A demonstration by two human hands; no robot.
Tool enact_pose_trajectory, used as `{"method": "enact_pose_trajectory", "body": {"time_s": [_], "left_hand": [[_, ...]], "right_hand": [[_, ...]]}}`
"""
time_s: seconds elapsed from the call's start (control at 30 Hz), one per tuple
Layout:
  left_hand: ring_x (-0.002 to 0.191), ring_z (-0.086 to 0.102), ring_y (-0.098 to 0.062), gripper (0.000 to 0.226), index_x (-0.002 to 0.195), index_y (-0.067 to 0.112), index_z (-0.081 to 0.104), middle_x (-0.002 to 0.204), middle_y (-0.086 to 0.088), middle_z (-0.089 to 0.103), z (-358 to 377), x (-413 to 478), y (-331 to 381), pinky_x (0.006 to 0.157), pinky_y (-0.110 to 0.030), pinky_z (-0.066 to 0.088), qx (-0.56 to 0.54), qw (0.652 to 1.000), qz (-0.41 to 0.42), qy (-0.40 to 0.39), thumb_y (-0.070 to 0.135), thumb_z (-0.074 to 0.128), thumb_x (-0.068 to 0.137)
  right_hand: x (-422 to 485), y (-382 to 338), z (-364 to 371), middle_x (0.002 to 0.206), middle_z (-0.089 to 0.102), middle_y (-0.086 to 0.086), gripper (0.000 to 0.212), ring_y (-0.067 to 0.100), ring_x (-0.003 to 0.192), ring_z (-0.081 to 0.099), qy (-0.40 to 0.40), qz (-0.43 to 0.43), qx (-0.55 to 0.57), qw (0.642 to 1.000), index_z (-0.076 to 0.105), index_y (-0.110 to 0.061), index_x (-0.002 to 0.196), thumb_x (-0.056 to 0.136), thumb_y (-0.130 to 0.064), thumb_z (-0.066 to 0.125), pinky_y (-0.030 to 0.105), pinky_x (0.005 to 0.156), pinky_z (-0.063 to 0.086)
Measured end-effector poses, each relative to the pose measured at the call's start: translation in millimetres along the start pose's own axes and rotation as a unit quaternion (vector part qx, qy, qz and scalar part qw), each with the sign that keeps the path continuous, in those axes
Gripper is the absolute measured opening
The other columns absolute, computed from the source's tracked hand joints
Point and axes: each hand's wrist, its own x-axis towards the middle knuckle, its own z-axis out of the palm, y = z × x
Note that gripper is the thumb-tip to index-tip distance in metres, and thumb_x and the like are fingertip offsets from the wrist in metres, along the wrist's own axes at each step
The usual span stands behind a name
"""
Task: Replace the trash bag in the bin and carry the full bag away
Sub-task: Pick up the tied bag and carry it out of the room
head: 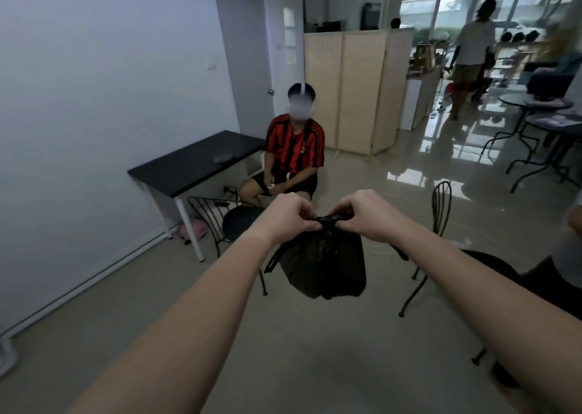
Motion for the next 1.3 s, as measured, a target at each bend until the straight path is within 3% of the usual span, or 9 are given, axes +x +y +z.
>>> {"method": "enact_pose_trajectory", "body": {"time_s": [0.27, 0.4, 0.6, 0.8, 1.03, 1.3], "left_hand": [[0.081, 0.064, 0.003, 0.008, 0.087, 0.029, 0.081, 0.081, 0.018, 0.070, -54.2, 2.7, -118.8, 0.074, -0.020, 0.050, 0.026, 0.993, -0.099, 0.051, 0.036, 0.083, 0.085], [0.076, 0.061, 0.005, 0.012, 0.077, 0.037, 0.073, 0.076, 0.020, 0.067, -81.9, 4.9, -171.2, 0.066, -0.015, 0.042, 0.036, 0.983, -0.160, 0.084, 0.035, 0.084, 0.083], [0.073, 0.062, 0.005, 0.020, 0.072, 0.038, 0.069, 0.074, 0.019, 0.068, -126.5, 2.2, -234.3, 0.060, -0.014, 0.039, 0.032, 0.955, -0.263, 0.137, 0.032, 0.083, 0.085], [0.083, 0.069, -0.013, 0.010, 0.081, 0.028, 0.074, 0.085, 0.007, 0.075, -159.3, -11.3, -282.7, 0.079, -0.033, 0.055, 0.036, 0.921, -0.333, 0.199, 0.032, 0.082, 0.085], [0.081, 0.067, -0.011, 0.011, 0.090, 0.022, 0.079, 0.081, 0.011, 0.071, -201.3, -34.5, -354.1, 0.068, -0.024, 0.044, 0.050, 0.894, -0.382, 0.229, 0.030, 0.084, 0.084], [0.071, 0.066, -0.008, 0.006, 0.081, 0.025, 0.078, 0.074, 0.009, 0.072, -272.9, -53.7, -471.0, 0.066, -0.024, 0.048, 0.035, 0.892, -0.392, 0.222, 0.027, 0.083, 0.083]], "right_hand": [[138.7, -60.2, 60.8, 0.104, 0.075, -0.012, 0.023, 0.005, 0.098, 0.067, -0.052, -0.120, 0.000, 0.991, 0.078, -0.031, 0.109, 0.087, -0.027, 0.078, 0.028, 0.089, 0.056], [207.3, -94.4, 87.8, 0.106, 0.075, -0.012, 0.024, 0.007, 0.102, 0.067, -0.075, -0.177, -0.004, 0.981, 0.078, -0.033, 0.110, 0.086, -0.029, 0.079, 0.035, 0.099, 0.054], [300.5, -151.4, 116.8, 0.103, 0.076, -0.010, 0.025, 0.006, 0.097, 0.069, -0.110, -0.265, 0.005, 0.958, 0.079, -0.033, 0.109, 0.084, -0.029, 0.079, 0.032, 0.090, 0.058], [367.1, -212.6, 145.1, 0.103, 0.077, -0.001, 0.028, 0.014, 0.100, 0.070, -0.127, -0.354, 0.001, 0.927, 0.080, -0.027, 0.111, 0.084, -0.025, 0.077, 0.033, 0.090, 0.056], [426.7, -285.3, 193.8, 0.099, 0.078, -0.004, 0.025, 0.015, 0.097, 0.071, -0.157, -0.395, 0.012, 0.905, 0.079, -0.031, 0.108, 0.083, -0.031, 0.074, 0.036, 0.088, 0.058], [505.2, -387.9, 255.5, 0.097, 0.078, -0.003, 0.021, 0.014, 0.093, 0.070, -0.171, -0.410, 0.027, 0.895, 0.080, -0.025, 0.106, 0.086, -0.022, 0.075, 0.034, 0.086, 0.056]]}}
